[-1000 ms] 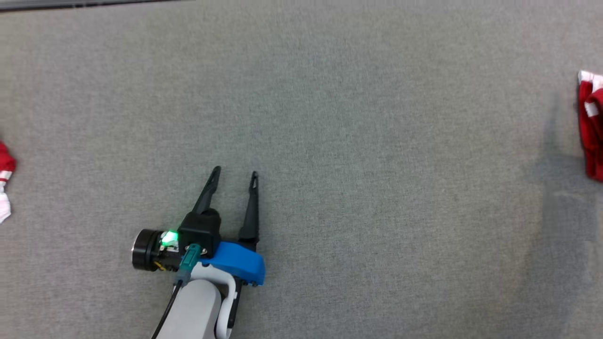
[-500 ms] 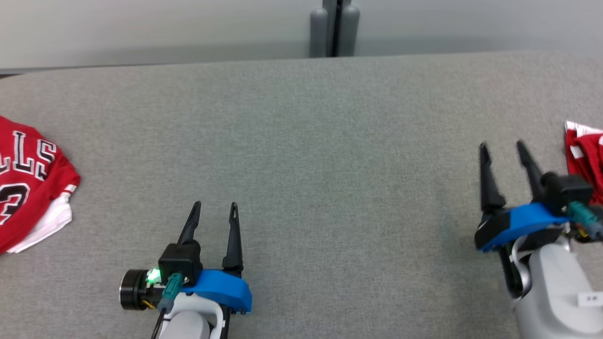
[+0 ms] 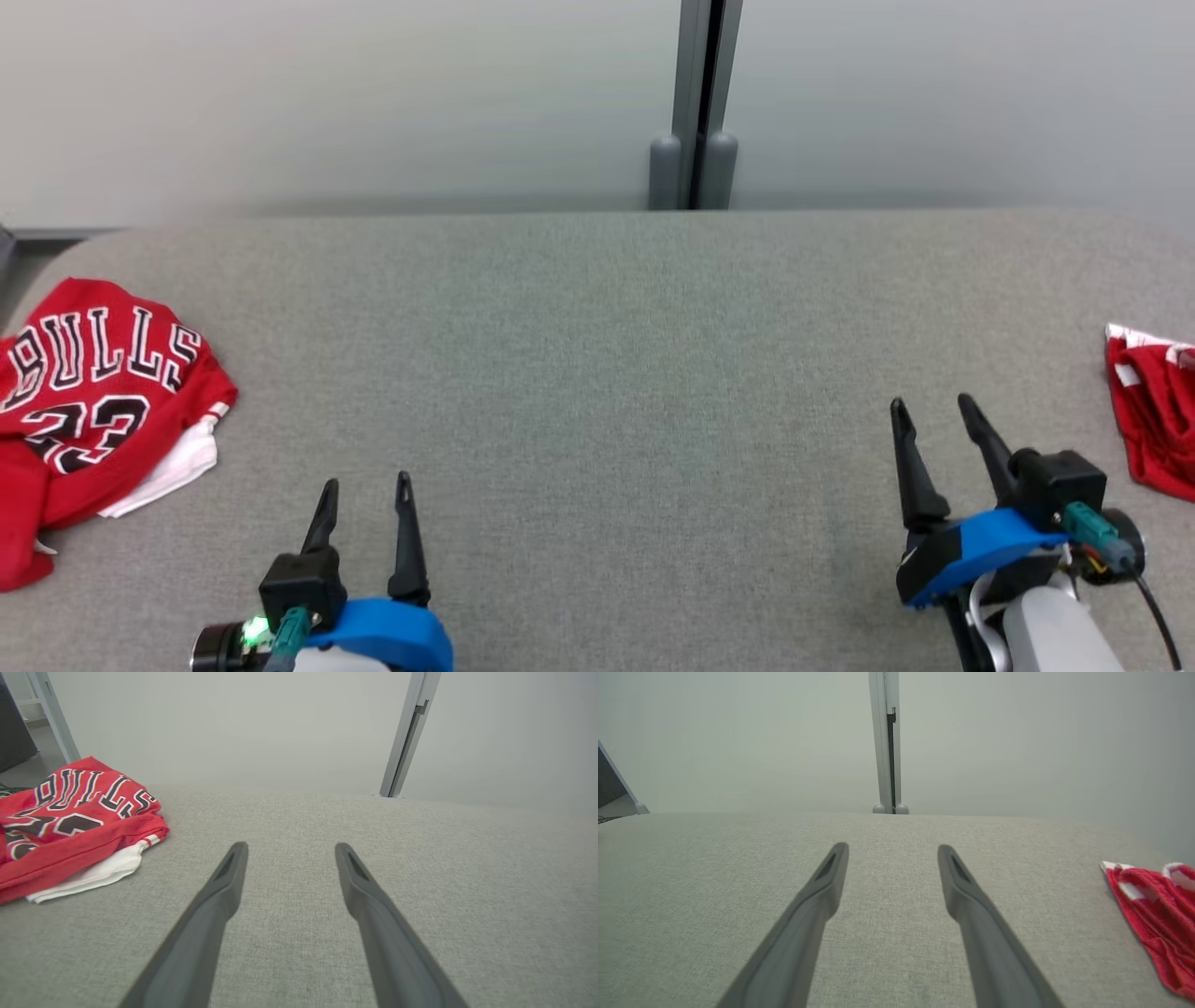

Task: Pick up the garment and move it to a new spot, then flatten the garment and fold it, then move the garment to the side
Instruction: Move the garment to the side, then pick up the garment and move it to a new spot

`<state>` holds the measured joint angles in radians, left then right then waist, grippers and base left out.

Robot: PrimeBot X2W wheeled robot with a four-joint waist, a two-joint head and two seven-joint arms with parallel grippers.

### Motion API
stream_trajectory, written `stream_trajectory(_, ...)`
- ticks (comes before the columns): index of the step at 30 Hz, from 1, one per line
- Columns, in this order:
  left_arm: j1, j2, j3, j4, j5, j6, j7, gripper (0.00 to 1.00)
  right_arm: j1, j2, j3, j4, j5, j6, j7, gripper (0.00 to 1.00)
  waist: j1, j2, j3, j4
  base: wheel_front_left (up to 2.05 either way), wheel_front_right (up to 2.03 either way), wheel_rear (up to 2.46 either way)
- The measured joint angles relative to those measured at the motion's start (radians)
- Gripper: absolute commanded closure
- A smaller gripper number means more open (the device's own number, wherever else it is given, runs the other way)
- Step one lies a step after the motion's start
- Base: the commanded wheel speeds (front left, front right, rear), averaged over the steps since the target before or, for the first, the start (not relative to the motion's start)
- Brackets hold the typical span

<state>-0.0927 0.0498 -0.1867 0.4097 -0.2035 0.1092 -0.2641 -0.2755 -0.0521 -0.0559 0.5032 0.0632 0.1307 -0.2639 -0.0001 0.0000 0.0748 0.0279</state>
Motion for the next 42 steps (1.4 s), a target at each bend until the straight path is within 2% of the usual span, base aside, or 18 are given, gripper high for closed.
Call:
stream_trajectory(9,0.050,0.001,0.044,0.001,0.010,-0.013,0.000,0.00,0.060,0.001,0.039,0.011,0.038,0.000,0.000,0.00,0.0000,-0.0001,-0.070,0.000,0.00,0.00,0.00)
stream_trajectory(26,0.067,0.001,0.048,-0.018,0.011,-0.023,0.000,0.00,0.076,0.001,0.069,0.015,0.050,0.000,0.000,0.00,0.0001,0.0001,-0.070,0.018,0.00,0.00,0.00)
stream_trajectory(33,0.061,0.000,0.050,-0.016,0.010,-0.018,0.000,0.00,0.079,0.001,0.092,0.016,0.056,0.000,0.000,0.00,0.0002,0.0001,-0.065,0.104,0.00,0.00,0.00)
stream_trajectory(42,0.049,0.001,0.077,-0.021,0.010,-0.008,0.000,0.00,0.076,0.002,0.119,0.007,0.062,0.000,0.000,0.00,0.0002,0.0002,-0.048,0.292,0.00,0.00,0.00)
